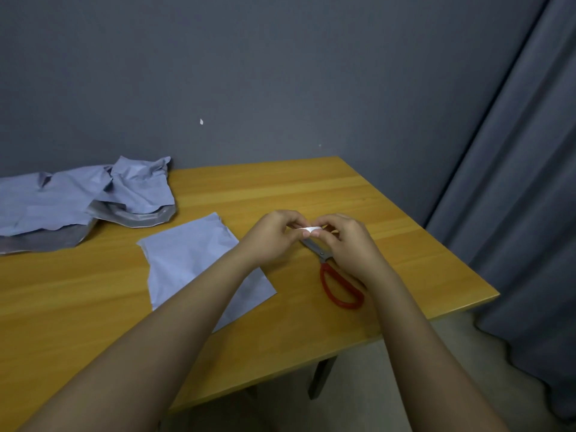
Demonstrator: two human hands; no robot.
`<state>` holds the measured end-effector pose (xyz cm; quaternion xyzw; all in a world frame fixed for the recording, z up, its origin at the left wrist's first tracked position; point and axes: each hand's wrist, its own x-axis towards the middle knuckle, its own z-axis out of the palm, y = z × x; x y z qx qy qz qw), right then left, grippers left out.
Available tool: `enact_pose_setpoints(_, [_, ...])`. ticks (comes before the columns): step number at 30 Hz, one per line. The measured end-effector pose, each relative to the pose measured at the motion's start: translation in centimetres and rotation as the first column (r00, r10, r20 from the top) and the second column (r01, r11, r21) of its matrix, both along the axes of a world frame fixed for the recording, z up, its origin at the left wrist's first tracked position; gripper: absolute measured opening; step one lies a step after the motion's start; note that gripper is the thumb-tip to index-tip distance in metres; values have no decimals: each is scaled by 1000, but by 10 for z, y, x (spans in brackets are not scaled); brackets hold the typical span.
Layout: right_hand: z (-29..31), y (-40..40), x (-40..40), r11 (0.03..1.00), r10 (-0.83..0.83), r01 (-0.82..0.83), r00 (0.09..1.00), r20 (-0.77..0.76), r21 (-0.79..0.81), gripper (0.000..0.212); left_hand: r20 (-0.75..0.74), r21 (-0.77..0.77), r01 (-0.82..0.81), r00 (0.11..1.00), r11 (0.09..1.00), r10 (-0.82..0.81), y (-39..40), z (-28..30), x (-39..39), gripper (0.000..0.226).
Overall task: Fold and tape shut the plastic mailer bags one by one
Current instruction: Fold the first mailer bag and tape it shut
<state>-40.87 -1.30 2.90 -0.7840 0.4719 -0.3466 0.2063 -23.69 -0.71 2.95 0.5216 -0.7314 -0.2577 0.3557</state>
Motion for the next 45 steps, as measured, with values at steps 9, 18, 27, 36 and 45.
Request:
enact_pose_setpoints(9, [-23, -39, -3, 964, -265, 260, 947, -183, -49, 10, 59, -51, -194, 979, 980, 197, -10, -11, 6, 35])
enact_pose_setpoints(18, [-35, -49, 11, 936, -342, 347, 859, -380, -57, 24, 92, -1, -272, 958, 962, 271, 12, -20, 40, 28])
enact_pose_setpoints(27, [-24, 27, 86, 960, 119, -167, 970, -211, -227, 20, 168, -58, -390, 904, 919, 394, 73, -29, 109, 31])
enact_pose_setpoints(36, [-41, 82, 143, 867, 457, -486, 865, -209, -114, 26, 288, -99, -384, 872, 918, 396, 159, -49, 160, 34])
enact_pose_setpoints(45, [-48, 97, 159, 863, 473, -504, 824, -311, -23, 36, 450, -99, -332, 826, 938, 340, 172, -58, 165, 93])
